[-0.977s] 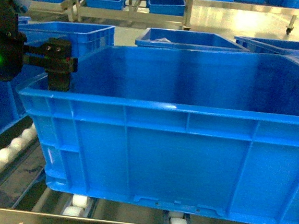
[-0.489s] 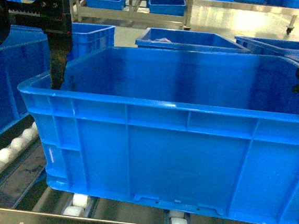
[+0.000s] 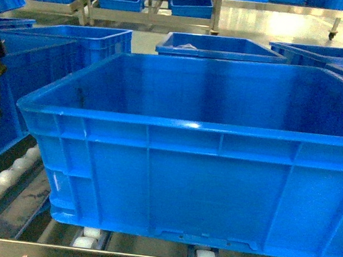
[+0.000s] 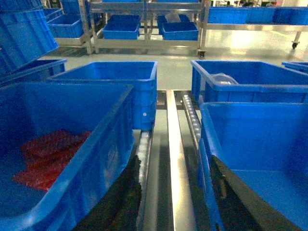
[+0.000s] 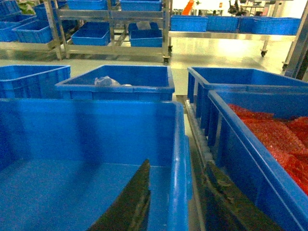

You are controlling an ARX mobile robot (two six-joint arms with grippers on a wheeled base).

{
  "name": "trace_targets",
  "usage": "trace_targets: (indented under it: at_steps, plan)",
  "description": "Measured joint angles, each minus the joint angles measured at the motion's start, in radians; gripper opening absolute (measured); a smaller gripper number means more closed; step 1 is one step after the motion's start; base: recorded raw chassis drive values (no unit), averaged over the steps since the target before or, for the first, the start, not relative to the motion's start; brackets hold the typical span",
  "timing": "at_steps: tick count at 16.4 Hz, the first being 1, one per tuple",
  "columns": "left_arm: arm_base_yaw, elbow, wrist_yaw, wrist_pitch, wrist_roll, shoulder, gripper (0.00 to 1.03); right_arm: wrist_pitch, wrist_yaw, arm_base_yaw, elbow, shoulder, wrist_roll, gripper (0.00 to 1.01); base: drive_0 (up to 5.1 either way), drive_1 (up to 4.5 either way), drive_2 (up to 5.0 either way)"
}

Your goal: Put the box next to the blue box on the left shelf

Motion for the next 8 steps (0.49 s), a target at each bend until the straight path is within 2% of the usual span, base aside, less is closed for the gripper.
trace_targets:
  at_steps: [1,2,3,5,8]
  plan:
    - [0.013,-0.077,0.021,-0.001,0.000,-0.056,0.25,-0.018,-0.011,-0.008,-0.057,-0.051,0.000,0.17,0.0,0.00,0.0]
    - [0.023,-0.122,0.031,-0.002,0.000,-0.103,0.12,-0.034,-0.060,-0.047,-0.095,-0.094,0.000,0.04,0.0,0.00,0.0]
    - [0.032,-0.157,0.043,-0.006,-0.003,-0.153,0.00,-0.046,-0.070,-0.078,-0.118,-0.137,-0.001,0.02,0.0,0.00,0.0]
    - [0.053,-0.238,0.061,-0.044,-0.002,-0.260,0.01,-0.097,-0.076,-0.081,-0.174,-0.247,-0.002,0.01,0.0,0.00,0.0]
    - [0.071,-0.260,0.081,-0.058,-0.002,-0.294,0.01,-0.118,-0.076,-0.081,-0.188,-0.278,-0.002,0.01,0.0,0.00,0.0]
